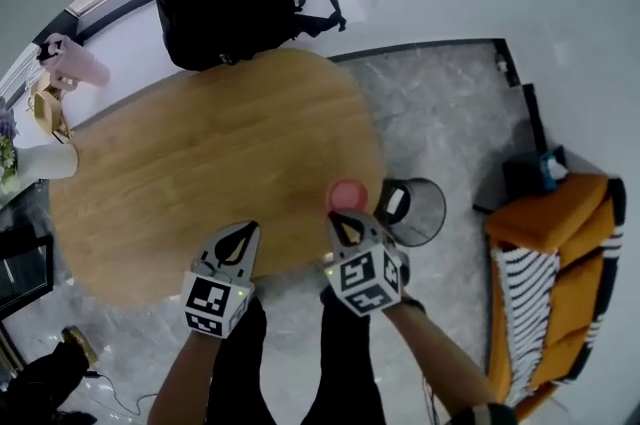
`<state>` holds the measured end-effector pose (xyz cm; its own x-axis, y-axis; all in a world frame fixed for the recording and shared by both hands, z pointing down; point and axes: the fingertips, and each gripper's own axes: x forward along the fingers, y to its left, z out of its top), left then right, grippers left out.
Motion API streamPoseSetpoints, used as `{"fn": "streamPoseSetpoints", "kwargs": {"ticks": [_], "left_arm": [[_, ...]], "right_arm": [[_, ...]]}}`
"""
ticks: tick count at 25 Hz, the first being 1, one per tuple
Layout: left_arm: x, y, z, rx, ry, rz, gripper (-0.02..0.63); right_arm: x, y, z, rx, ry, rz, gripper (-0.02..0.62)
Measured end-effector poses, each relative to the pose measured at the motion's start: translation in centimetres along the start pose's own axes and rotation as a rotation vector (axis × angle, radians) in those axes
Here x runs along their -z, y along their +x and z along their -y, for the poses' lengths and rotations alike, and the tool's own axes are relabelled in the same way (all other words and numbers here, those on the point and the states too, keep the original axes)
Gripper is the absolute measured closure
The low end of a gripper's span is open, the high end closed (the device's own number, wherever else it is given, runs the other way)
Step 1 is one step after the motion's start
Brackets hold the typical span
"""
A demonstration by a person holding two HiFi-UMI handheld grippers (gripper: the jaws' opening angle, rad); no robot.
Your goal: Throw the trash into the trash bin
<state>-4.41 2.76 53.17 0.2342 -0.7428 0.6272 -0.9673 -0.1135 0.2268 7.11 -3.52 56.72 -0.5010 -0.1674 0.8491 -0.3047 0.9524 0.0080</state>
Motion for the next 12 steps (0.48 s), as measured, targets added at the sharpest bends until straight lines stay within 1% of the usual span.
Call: {"fn": "streamPoseSetpoints", "kwargs": {"ticks": [5, 10, 12], "left_arm": [[-1.3, 3.8, 4.4, 0.061, 0.035, -0.014, 0.608], [-2.2, 7.3, 9.7, 0.137, 0.078, -0.036, 0.609], [-2.4, 8.5, 11.9, 0.172, 0.100, -0.047, 0.608]], "right_arm": [[4.9, -2.5, 2.9, 0.040, 0.086, -0.004, 0.593], [9.4, -5.1, 5.7, 0.092, 0.210, 0.004, 0.592], [11.6, -5.9, 6.4, 0.104, 0.261, -0.009, 0.593]]}}
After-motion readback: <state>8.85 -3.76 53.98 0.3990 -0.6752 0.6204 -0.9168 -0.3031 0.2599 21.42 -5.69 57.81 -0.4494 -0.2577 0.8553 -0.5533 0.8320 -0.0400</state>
